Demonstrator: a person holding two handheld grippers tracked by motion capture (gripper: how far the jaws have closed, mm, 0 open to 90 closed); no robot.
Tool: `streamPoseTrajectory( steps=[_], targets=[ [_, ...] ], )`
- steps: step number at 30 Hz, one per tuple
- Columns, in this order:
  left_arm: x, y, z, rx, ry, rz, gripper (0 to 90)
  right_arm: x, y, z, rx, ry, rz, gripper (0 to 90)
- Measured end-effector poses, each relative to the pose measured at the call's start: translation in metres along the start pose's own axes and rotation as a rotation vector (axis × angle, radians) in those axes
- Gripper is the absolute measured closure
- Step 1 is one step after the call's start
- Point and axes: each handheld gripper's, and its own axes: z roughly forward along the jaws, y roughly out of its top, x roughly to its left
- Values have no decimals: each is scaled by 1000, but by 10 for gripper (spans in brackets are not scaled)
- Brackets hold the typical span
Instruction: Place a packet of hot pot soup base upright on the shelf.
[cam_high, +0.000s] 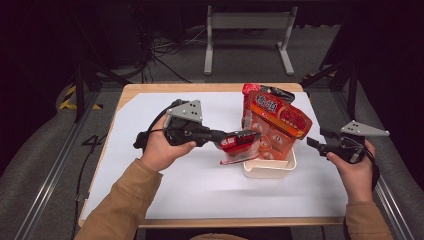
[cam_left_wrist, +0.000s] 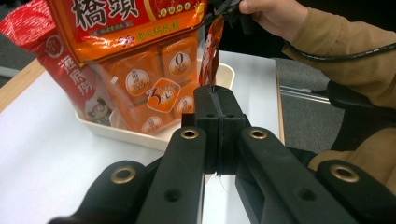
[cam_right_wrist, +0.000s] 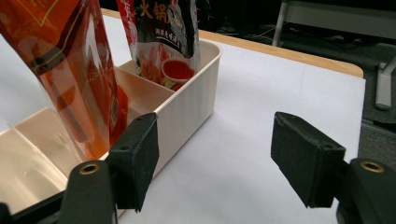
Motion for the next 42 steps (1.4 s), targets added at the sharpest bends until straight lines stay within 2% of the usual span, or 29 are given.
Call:
streamPoseTrajectory(
  steps=[8,19,30,42],
  targets=[
    [1,9,13,-7,-4,25,900,-2,-1,0,3,-3,3,326],
    [0,19,31,-10,-31,52,900,-2,-1,0,2,-1,2,326],
    [1,24,48,-22,-50,72,900,-3,-2,1,3,-1,5,326],
    [0,27,70,-8,-78,102,900,-4,-3,0,3,-2,7,326]
  ],
)
